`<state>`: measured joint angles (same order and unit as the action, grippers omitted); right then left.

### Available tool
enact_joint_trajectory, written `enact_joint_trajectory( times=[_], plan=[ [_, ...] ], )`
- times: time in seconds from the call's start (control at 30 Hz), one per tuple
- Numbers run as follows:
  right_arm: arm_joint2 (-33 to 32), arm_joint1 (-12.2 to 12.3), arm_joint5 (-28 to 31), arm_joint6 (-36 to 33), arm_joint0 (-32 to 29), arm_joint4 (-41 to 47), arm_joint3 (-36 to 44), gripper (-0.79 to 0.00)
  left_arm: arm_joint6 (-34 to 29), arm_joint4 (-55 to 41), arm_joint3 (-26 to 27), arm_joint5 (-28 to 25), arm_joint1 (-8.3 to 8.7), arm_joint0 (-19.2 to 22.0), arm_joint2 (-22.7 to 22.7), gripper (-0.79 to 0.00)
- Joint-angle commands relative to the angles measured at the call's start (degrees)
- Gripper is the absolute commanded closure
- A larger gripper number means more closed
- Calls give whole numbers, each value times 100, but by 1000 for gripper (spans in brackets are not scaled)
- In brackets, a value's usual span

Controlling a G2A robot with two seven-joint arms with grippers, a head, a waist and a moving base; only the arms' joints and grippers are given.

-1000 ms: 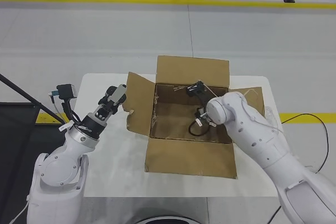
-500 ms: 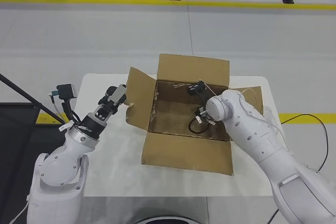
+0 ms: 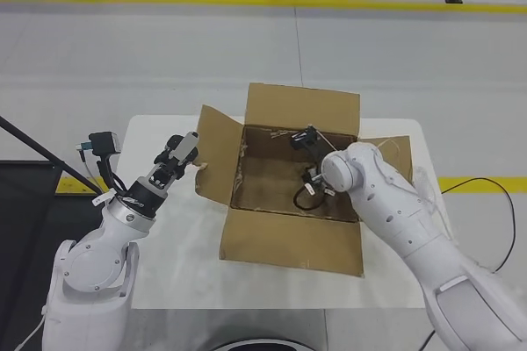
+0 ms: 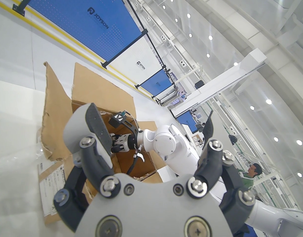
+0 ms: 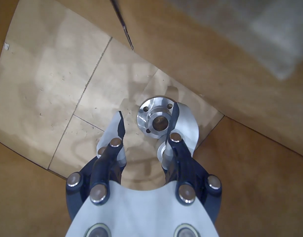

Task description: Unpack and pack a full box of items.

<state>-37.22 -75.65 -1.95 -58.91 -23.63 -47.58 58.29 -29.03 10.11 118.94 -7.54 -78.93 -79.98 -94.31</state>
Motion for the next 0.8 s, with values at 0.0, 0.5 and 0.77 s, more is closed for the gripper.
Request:
enact_joint_trajectory(
  times=[0.0, 0.5, 0.77],
  plan=[
    [-64, 31, -11, -33, -48, -80, 146, -351, 0, 0, 0, 0, 0, 0, 0, -785],
    [-956, 455, 378, -464, -813, -642, 1636, -785, 0, 0, 0, 0, 0, 0, 0, -785],
    [-956, 455, 378, -464, -813, -642, 1636, -785, 0, 0, 0, 0, 0, 0, 0, -785]
  ],
)
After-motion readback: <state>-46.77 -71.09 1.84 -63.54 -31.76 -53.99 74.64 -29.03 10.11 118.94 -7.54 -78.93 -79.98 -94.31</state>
